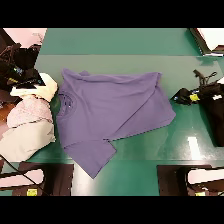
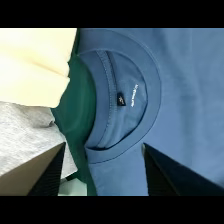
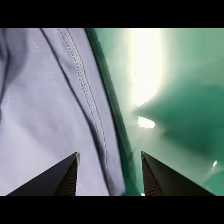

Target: Fold the shirts.

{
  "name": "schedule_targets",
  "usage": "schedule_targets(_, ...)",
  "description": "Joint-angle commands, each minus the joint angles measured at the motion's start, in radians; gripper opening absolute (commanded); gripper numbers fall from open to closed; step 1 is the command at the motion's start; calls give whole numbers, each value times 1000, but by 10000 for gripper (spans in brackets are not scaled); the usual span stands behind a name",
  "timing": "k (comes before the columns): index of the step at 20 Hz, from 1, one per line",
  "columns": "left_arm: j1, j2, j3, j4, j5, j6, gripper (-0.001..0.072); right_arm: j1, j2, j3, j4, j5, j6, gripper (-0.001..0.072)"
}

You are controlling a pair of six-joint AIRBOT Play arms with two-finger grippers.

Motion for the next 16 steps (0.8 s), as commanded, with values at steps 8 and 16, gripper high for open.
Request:
schedule_targets(8, 0, 29, -24, -65, 3, 0, 553, 148, -171, 176, 30, 69, -62, 13)
schedule_targets(16, -31, 29, -60, -89, 53, 0, 553, -159, 100, -88, 29, -9, -48, 13)
